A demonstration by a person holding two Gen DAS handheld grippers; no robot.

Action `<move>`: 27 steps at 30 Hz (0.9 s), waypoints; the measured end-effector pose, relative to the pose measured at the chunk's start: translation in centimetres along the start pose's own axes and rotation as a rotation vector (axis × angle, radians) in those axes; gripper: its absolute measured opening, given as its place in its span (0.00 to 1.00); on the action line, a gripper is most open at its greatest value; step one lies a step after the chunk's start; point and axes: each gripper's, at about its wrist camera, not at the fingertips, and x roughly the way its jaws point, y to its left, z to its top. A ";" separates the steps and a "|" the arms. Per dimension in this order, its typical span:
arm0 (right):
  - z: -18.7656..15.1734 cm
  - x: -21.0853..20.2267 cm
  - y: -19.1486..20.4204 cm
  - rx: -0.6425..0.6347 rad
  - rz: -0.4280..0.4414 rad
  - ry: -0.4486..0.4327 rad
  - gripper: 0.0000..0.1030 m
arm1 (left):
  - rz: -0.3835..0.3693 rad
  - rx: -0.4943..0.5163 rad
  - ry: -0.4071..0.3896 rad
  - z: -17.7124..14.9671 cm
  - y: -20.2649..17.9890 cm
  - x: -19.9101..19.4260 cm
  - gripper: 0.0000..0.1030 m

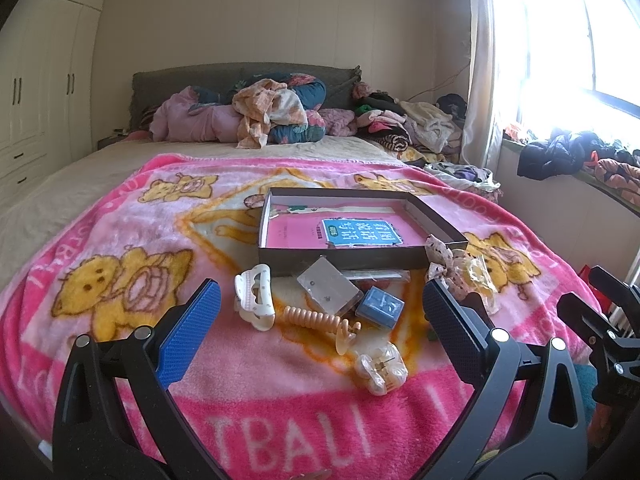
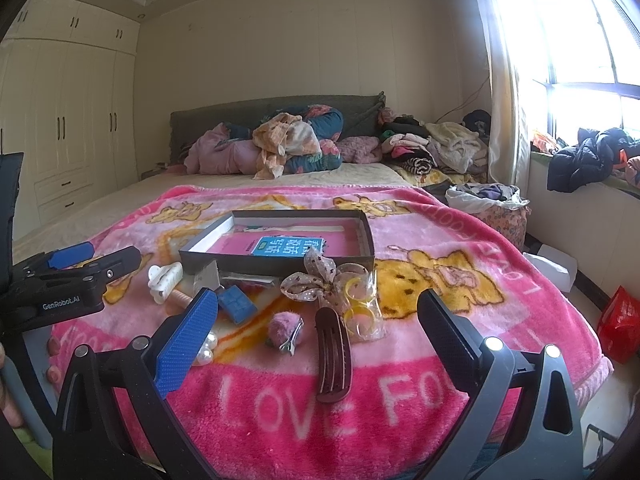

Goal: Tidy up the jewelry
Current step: 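Grasp the clear claw clip with the left tool while the right tool grasps the brown hair clip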

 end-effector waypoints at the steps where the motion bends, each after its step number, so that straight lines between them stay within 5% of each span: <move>1: 0.0 0.3 0.2 0.000 0.001 0.002 0.94 | -0.001 0.000 0.000 -0.2 0.2 0.1 0.90; 16: -0.7 3.6 3.5 -0.063 0.068 0.069 0.94 | 0.009 -0.071 0.067 -1.5 4.2 2.0 0.90; 27: -0.8 6.2 3.4 -0.058 0.037 0.134 0.94 | -0.061 -0.075 0.148 -2.4 5.0 4.3 0.90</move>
